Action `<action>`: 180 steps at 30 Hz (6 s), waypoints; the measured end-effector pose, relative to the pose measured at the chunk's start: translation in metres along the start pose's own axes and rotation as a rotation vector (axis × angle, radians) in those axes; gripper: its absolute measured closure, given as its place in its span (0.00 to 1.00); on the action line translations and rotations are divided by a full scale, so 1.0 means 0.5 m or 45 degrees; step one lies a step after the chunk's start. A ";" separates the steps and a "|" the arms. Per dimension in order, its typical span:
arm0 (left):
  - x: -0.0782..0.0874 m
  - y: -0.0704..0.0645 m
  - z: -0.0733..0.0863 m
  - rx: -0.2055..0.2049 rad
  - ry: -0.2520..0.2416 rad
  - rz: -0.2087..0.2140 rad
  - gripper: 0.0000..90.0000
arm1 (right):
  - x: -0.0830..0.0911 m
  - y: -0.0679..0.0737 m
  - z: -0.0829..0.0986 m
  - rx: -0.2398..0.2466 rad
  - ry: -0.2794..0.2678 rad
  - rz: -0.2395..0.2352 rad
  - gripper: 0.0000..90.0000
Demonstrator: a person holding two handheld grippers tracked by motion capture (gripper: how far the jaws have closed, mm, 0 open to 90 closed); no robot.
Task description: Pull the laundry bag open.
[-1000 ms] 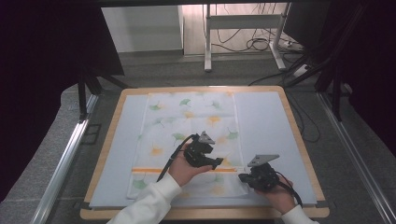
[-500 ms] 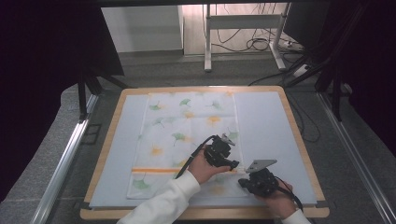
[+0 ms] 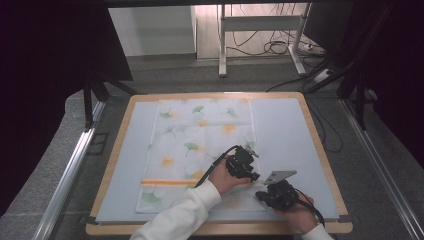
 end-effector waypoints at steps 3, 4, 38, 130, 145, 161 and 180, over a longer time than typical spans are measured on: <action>-0.005 0.002 0.002 -0.006 0.008 0.025 0.70 | 0.000 0.000 0.000 -0.002 -0.001 -0.003 0.99; -0.005 0.003 0.003 -0.016 0.010 0.032 0.71 | 0.000 0.000 0.000 -0.002 -0.001 -0.004 0.99; 0.008 -0.009 0.022 -0.172 -0.018 0.100 0.90 | 0.001 -0.007 0.000 -0.009 -0.008 -0.002 0.99; 0.023 0.003 0.069 0.098 -0.073 0.034 0.99 | -0.005 -0.076 -0.033 -0.261 -0.123 0.072 1.00; 0.036 0.018 0.087 0.118 -0.083 0.023 0.99 | -0.005 -0.077 -0.033 -0.255 -0.123 0.065 1.00; 0.047 0.031 0.102 0.129 -0.081 0.013 0.99 | -0.005 -0.078 -0.032 -0.248 -0.121 0.064 1.00; 0.062 0.046 0.122 0.133 -0.081 -0.012 0.99 | -0.005 -0.078 -0.033 -0.249 -0.122 0.062 1.00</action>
Point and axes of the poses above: each handheld gripper's, and its own axes: x roughly backward along the jaws, z roughly out of its underside, y roughly to its left, the point moved 6 cm from there along -x, roughly forward along the jaws, and after that the axes turned 9 degrees about -z, right-handed, at the moved point
